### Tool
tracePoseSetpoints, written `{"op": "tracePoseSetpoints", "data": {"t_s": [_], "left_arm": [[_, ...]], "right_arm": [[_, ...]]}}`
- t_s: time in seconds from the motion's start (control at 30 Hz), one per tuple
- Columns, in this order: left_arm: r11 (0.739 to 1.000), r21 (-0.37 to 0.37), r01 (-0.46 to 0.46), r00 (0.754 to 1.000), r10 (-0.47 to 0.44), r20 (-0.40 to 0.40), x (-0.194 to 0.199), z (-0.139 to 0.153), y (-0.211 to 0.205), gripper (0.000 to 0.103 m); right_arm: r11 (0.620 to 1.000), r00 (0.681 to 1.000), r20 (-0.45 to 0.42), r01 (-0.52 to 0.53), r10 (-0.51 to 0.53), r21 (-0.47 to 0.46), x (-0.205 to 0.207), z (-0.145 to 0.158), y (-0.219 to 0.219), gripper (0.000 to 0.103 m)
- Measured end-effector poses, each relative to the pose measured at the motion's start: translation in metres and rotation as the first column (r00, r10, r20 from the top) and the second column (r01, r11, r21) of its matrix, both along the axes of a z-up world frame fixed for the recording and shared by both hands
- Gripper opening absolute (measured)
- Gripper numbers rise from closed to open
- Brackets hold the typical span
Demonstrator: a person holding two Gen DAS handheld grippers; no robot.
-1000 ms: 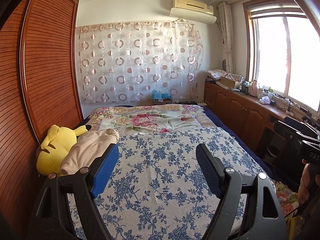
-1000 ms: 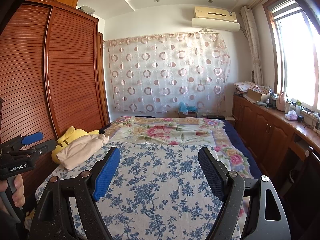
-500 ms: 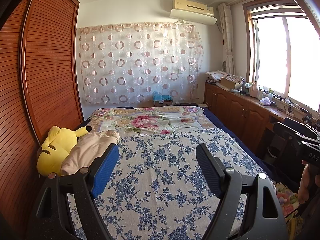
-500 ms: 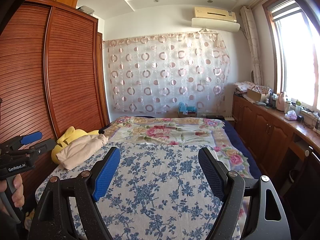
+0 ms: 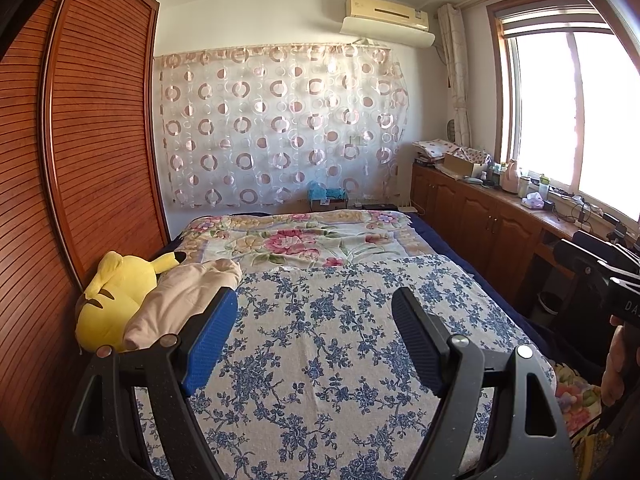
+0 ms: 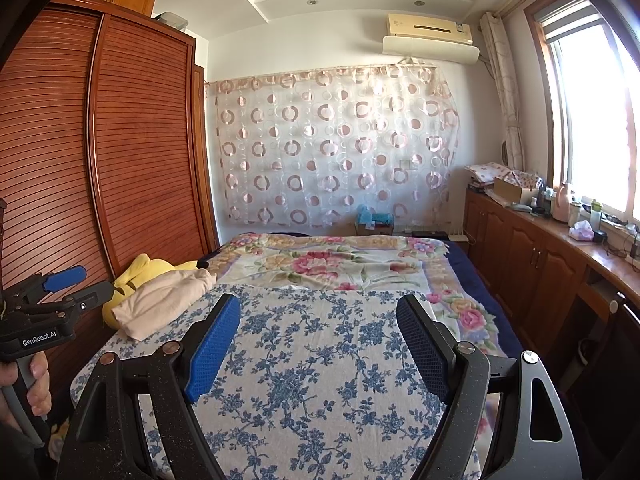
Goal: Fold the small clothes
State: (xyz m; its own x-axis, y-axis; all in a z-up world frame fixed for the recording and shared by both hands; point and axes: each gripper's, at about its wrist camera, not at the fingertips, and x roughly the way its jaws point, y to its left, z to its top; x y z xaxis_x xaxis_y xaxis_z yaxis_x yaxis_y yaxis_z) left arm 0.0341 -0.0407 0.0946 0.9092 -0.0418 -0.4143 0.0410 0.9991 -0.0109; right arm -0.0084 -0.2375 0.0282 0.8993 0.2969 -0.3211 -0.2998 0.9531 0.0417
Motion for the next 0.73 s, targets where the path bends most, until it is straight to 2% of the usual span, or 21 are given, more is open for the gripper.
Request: {"op": "tracePoseSetpoints", "data": {"t_s": [0.73], "left_arm": [[1.0, -0.001, 0.001, 1.0, -0.001, 0.001, -0.0014, -0.0018, -0.0001, 0.08]], "right_arm": [[1.0, 1.0, -0.001, -0.001, 0.001, 0.001, 0.0004, 0.0004, -0.0007, 0.082]]}}
